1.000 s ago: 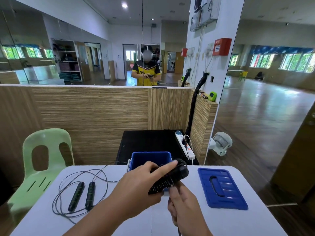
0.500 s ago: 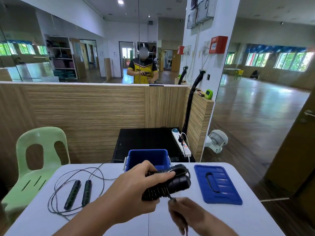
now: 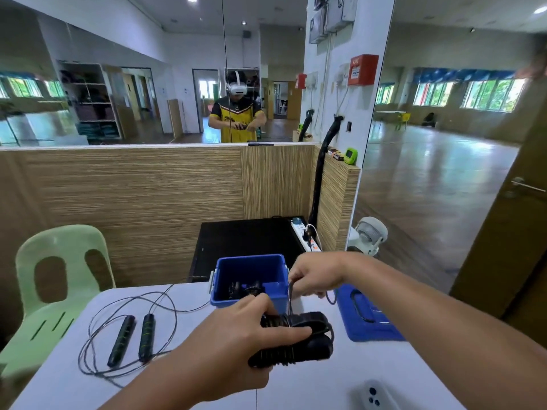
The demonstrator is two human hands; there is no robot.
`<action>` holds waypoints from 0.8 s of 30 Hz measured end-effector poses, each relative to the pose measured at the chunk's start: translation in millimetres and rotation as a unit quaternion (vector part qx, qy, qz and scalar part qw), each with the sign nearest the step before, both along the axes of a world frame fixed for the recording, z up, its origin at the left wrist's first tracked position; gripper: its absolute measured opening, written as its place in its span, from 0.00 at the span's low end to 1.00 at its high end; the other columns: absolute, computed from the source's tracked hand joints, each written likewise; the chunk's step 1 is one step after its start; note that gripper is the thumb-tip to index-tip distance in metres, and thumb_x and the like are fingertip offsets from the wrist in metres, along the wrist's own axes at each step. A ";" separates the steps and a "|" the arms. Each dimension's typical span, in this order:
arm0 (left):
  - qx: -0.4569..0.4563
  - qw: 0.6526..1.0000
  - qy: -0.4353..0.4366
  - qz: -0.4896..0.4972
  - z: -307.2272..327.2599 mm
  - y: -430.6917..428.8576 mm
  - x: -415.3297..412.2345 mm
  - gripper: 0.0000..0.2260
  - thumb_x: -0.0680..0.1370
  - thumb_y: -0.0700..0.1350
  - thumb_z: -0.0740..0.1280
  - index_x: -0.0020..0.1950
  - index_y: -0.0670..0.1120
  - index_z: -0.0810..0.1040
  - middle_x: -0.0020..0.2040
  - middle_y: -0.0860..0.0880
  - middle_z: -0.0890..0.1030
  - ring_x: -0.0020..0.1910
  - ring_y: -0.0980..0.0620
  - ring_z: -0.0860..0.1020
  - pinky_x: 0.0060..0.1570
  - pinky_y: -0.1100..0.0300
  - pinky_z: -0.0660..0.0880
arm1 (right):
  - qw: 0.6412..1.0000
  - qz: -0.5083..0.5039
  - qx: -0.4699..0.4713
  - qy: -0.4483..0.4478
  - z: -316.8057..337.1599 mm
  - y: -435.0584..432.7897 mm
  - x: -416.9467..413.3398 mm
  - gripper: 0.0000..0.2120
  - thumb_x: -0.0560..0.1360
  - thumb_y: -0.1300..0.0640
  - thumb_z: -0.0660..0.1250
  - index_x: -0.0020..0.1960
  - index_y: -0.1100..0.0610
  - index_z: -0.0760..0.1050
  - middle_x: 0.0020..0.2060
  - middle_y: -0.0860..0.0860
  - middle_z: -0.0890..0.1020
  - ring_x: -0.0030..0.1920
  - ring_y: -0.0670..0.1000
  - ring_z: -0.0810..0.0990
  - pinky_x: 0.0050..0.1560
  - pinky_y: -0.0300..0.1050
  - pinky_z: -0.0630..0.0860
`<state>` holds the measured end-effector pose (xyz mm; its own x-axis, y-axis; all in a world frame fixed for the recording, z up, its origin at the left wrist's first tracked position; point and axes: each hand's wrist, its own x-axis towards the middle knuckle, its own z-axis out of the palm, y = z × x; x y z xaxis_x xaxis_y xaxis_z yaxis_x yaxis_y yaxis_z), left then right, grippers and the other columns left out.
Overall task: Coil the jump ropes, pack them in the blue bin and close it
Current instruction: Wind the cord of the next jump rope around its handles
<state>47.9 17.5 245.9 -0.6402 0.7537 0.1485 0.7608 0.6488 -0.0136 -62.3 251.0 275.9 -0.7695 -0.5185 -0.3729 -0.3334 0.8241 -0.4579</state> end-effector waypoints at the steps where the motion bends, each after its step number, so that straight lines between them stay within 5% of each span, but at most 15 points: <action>1: 0.000 1.000 -0.001 -0.001 -1.2 0.0 -0.4 0.41 0.65 0.56 0.73 0.74 0.76 0.60 0.55 0.59 0.71 0.50 0.61 0.74 0.36 0.71 0.71 | 1.000 0.005 0.016 0.008 6.5 -1.7 -2.9 0.15 0.78 0.51 0.68 0.44 0.64 0.78 0.33 0.54 0.76 0.33 0.50 0.79 0.38 0.45 0.77; 5: -0.007 1.000 -0.013 -0.002 -7.2 -1.5 -6.1 0.42 0.64 0.54 0.74 0.73 0.75 0.62 0.56 0.61 0.67 0.52 0.62 0.71 0.37 0.72 0.67 | 0.994 0.008 0.088 0.058 38.3 -18.1 4.5 0.13 0.79 0.53 0.67 0.41 0.62 0.79 0.31 0.51 0.78 0.30 0.45 0.81 0.29 0.37 0.72; 9: -0.014 0.999 -0.036 0.037 -7.2 -3.0 -14.4 0.39 0.72 0.50 0.68 0.74 0.77 0.55 0.58 0.54 0.68 0.57 0.52 0.71 0.42 0.60 0.72 | 0.991 -0.007 0.101 0.085 58.1 -34.2 17.1 0.12 0.78 0.54 0.65 0.38 0.57 0.78 0.28 0.50 0.80 0.29 0.50 0.81 0.32 0.43 0.76; 14: 0.001 0.995 -0.047 0.091 -9.3 -8.4 -26.8 0.38 0.75 0.52 0.67 0.74 0.77 0.50 0.59 0.54 0.66 0.59 0.52 0.69 0.48 0.57 0.73 | 0.994 -0.039 0.080 0.062 68.2 -42.2 39.3 0.11 0.77 0.58 0.62 0.45 0.60 0.81 0.33 0.56 0.82 0.31 0.52 0.84 0.32 0.42 0.77; 19: 0.024 0.991 -0.036 0.129 -10.1 -12.6 -35.6 0.37 0.74 0.54 0.66 0.73 0.77 0.48 0.58 0.54 0.68 0.53 0.52 0.70 0.45 0.58 0.71 | 0.998 -0.058 0.004 0.023 59.3 -40.7 62.9 0.12 0.81 0.57 0.61 0.47 0.65 0.79 0.34 0.55 0.85 0.35 0.55 0.87 0.39 0.45 0.81; 24: 0.045 0.986 -0.018 0.157 -6.2 -13.7 -38.1 0.33 0.72 0.53 0.65 0.71 0.76 0.56 0.56 0.57 0.68 0.49 0.54 0.70 0.40 0.60 0.67 | 0.987 -0.102 -0.124 0.007 37.4 -39.3 90.7 0.12 0.83 0.55 0.57 0.42 0.55 0.73 0.31 0.52 0.81 0.30 0.53 0.83 0.40 0.49 0.80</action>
